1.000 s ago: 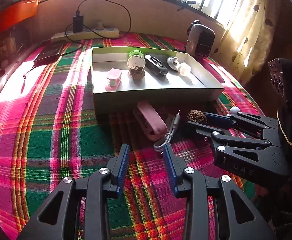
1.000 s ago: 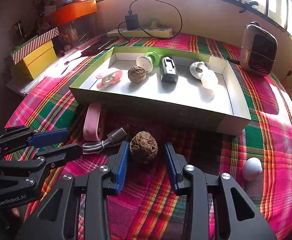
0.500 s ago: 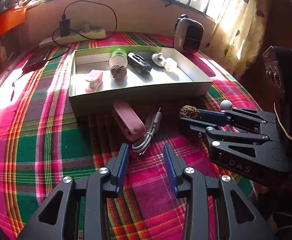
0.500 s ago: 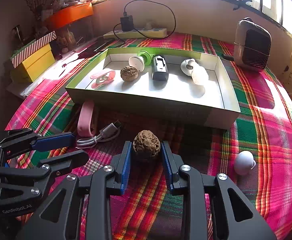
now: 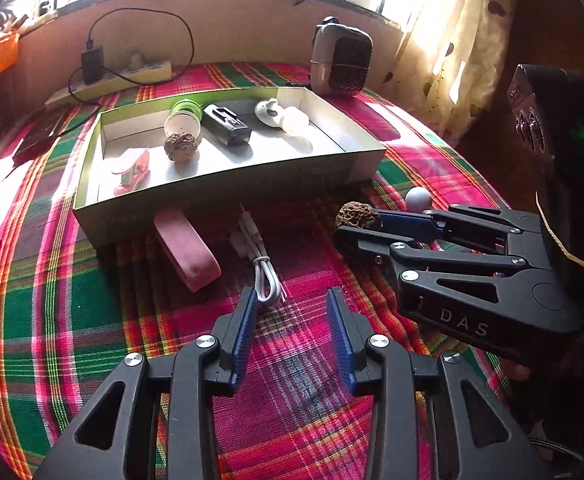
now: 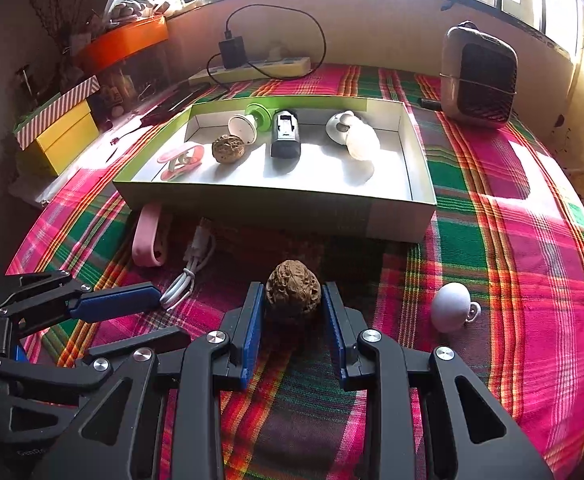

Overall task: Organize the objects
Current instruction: 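Close the right gripper on the second walnut while the left moves to the white cable, then hold the walnut in the right gripper while the left closes on the white USB cable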

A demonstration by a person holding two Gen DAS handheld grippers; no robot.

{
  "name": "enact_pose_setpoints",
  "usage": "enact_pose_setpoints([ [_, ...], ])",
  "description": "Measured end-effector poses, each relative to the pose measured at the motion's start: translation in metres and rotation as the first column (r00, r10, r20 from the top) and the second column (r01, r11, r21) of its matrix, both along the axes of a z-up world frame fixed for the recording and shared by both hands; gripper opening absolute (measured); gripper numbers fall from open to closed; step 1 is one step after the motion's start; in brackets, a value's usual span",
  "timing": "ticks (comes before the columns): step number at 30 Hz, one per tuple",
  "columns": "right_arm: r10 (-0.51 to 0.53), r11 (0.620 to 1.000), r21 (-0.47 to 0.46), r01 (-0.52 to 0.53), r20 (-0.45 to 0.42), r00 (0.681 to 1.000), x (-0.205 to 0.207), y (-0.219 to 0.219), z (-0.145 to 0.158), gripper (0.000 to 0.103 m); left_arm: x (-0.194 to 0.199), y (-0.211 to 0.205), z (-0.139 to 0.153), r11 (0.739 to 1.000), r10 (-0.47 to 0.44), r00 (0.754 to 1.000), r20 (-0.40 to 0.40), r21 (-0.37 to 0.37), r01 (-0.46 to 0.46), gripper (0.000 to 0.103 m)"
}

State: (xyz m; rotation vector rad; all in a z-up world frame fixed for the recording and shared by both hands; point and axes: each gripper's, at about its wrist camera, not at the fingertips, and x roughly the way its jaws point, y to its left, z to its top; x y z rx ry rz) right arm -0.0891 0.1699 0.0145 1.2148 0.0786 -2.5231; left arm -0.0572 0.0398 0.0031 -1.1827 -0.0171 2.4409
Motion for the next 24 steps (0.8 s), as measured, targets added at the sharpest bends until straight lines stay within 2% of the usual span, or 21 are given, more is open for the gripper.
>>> enact_pose_setpoints([
  [4, 0.0, 1.0, -0.009, 0.0, 0.002, 1.0, 0.001, 0.004, 0.0, 0.031, -0.002, 0.003, 0.001, 1.0, 0.003, 1.0, 0.0, -0.009, -0.003, 0.033],
  [9, -0.004, 1.0, -0.018, 0.004, 0.01, 1.0, 0.0, 0.008, -0.001, 0.031, -0.012, 0.001, 0.004, 0.995, 0.095, 0.995, -0.019, -0.041, -0.096, 0.033],
  [11, 0.0, 1.0, -0.019, 0.0, 0.01, 1.0, 0.0, 0.008, -0.001, 0.031, -0.017, 0.002, 0.001, 0.995, 0.095, 0.995, 0.001, -0.043, -0.095, 0.033],
  [24, -0.007, 1.0, -0.024, 0.008, 0.012, 1.0, -0.001, 0.014, -0.001, 0.03, -0.032, 0.011, 0.001, 0.99, 0.109, 0.994, -0.02, -0.083, -0.11, 0.033],
])
